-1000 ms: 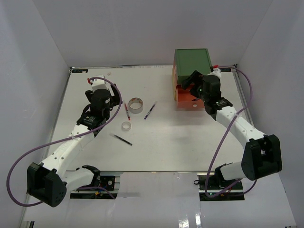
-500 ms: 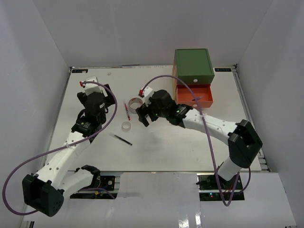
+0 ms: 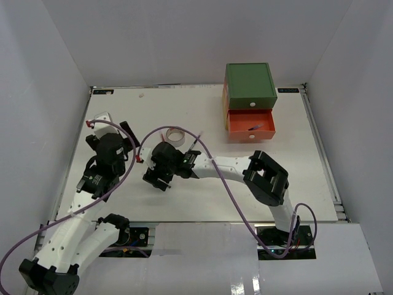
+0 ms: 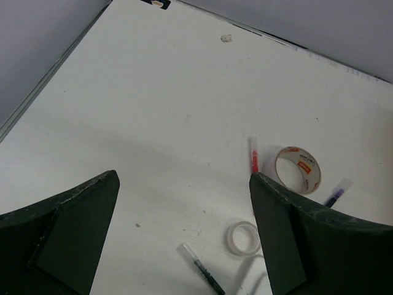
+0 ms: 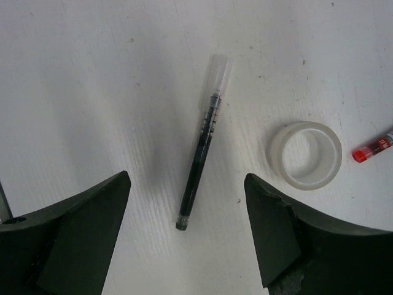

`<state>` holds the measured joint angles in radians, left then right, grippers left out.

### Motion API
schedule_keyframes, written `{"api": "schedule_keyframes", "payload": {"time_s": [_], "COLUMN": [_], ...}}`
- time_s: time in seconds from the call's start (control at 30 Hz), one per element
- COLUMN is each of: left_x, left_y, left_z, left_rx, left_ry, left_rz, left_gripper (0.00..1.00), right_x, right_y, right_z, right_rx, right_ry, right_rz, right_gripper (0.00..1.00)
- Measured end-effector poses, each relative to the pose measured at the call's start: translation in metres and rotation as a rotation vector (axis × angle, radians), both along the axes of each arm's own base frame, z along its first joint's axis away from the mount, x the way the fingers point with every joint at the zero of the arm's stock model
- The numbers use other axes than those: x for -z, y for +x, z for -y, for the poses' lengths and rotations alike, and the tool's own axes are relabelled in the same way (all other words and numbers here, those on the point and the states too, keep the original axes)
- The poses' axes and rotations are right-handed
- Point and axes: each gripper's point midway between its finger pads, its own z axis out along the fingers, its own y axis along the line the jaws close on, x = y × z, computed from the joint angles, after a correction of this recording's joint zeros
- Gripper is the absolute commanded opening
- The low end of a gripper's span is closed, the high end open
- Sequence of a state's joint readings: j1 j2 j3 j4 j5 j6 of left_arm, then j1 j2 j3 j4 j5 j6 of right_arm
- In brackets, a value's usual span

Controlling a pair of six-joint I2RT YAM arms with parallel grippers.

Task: Sort the stationery into containers
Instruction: Pick up the pen from the center of the board.

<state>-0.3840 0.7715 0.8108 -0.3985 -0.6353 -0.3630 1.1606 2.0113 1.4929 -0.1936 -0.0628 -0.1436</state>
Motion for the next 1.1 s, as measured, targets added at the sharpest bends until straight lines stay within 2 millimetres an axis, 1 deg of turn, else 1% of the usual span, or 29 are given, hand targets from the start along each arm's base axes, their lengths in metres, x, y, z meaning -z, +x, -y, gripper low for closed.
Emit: {"api": "schedule_keyframes", "payload": {"time_s": [0.07, 0.17, 0.27, 0.33, 0.4, 0.5, 0.53, 0.63, 0.67, 0.7, 0.73, 0.77, 0.83, 0.9, 0.97, 1.1], "left_x": [-0.01, -0.029, -0.042, -0.047, -0.049, -0.048, -0.046, -0.04, -0.039, -0.038, -0.037, -0.036, -0.035, -0.036, -0.035, -0.035], "left_y": [-0.009, -0.02, -0.029, -0.034, -0.036, -0.037, -0.037, -0.035, -0.034, -0.033, -0.033, -0.032, -0.03, -0.028, -0.026, -0.018], "left_z": [-0.002, -0.001, -0.001, -0.001, 0.001, 0.005, 0.006, 0.013, 0.015, 0.017, 0.019, 0.021, 0.024, 0.027, 0.03, 0.038], "left_rx": [0.009, 0.037, 0.055, 0.067, 0.083, 0.108, 0.116, 0.149, 0.161, 0.17, 0.179, 0.188, 0.201, 0.214, 0.224, 0.25], "left_ry": [-0.016, -0.044, -0.058, -0.062, -0.065, -0.065, -0.063, -0.059, -0.058, -0.057, -0.057, -0.057, -0.057, -0.06, -0.062, -0.069], "left_rz": [0.007, 0.032, 0.052, 0.056, 0.051, 0.035, 0.026, -0.003, -0.012, -0.019, -0.025, -0.031, -0.041, -0.047, -0.053, -0.058], "left_gripper": [0.98, 0.98, 0.98, 0.98, 0.98, 0.98, 0.98, 0.98, 0.98, 0.98, 0.98, 0.98, 0.98, 0.98, 0.98, 0.98], "right_x": [0.006, 0.019, 0.034, 0.045, 0.053, 0.052, 0.052, 0.052, 0.052, 0.052, 0.052, 0.053, 0.053, 0.052, 0.052, 0.051], "right_y": [0.0, 0.0, 0.002, 0.002, 0.002, 0.006, 0.006, 0.007, 0.007, 0.008, 0.008, 0.009, 0.008, 0.007, 0.002, -0.013], "right_z": [-0.009, -0.016, -0.017, -0.015, -0.014, -0.017, -0.018, -0.019, -0.019, -0.019, -0.019, -0.019, -0.016, -0.01, 0.005, 0.052], "right_rx": [-0.008, -0.01, -0.006, -0.001, 0.003, 0.013, 0.014, 0.016, 0.017, 0.018, 0.02, 0.026, 0.032, 0.041, 0.052, 0.089], "right_ry": [-0.009, -0.031, -0.058, -0.081, -0.096, -0.096, -0.094, -0.094, -0.094, -0.095, -0.095, -0.092, -0.085, -0.076, -0.09, -0.153], "right_rz": [0.0, -0.005, -0.013, -0.02, -0.025, -0.017, -0.016, -0.013, -0.012, -0.009, -0.003, 0.001, 0.008, 0.014, 0.011, -0.01], "right_gripper": [0.77, 0.72, 0.66, 0.63, 0.58, 0.52, 0.47, 0.39, 0.28, 0.2, 0.16, 0.14, 0.14, 0.13, 0.11, 0.08]}}
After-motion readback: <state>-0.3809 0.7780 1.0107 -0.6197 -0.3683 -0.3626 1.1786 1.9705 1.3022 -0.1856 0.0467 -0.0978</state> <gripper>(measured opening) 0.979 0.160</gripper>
